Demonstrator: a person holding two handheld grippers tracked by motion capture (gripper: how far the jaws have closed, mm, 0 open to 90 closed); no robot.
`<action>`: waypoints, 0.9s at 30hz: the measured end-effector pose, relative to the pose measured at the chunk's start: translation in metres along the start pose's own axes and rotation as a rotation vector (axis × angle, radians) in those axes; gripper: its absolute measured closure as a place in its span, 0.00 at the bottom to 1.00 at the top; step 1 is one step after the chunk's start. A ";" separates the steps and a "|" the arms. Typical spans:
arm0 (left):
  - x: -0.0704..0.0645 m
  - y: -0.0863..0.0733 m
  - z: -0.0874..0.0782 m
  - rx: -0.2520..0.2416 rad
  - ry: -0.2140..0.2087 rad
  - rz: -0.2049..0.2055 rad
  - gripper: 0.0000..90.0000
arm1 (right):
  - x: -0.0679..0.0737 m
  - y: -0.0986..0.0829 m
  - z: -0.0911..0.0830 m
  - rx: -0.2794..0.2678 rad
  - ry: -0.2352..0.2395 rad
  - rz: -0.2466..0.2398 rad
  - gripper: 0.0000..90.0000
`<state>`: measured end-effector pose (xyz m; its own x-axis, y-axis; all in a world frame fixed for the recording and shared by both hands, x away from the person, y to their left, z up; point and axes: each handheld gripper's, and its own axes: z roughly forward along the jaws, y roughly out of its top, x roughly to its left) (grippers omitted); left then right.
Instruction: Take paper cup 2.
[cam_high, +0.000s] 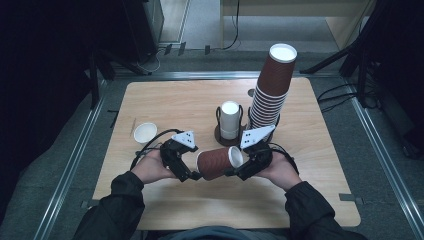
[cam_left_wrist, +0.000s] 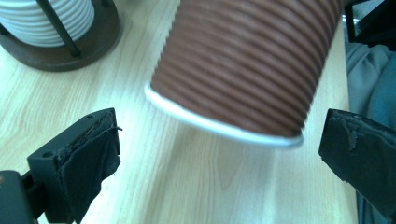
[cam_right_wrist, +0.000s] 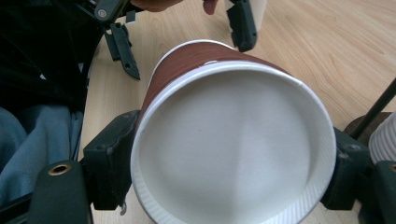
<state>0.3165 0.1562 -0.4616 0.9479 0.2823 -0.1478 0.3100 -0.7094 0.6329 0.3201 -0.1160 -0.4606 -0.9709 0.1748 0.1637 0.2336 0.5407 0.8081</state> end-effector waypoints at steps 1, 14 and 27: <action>0.000 -0.001 -0.001 -0.005 0.003 0.001 0.00 | 0.000 0.000 0.000 -0.005 -0.001 -0.001 0.24; -0.002 0.004 -0.003 -0.119 -0.049 -0.020 0.00 | 0.002 0.002 -0.013 -0.133 0.023 0.018 0.24; -0.007 0.011 0.003 -0.168 -0.065 0.004 0.00 | 0.006 0.008 -0.007 -0.242 0.084 0.046 0.24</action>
<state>0.3135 0.1446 -0.4556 0.9536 0.2335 -0.1902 0.2945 -0.5908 0.7511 0.3161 -0.1165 -0.4491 -0.9630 0.1198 0.2416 0.2677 0.3193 0.9091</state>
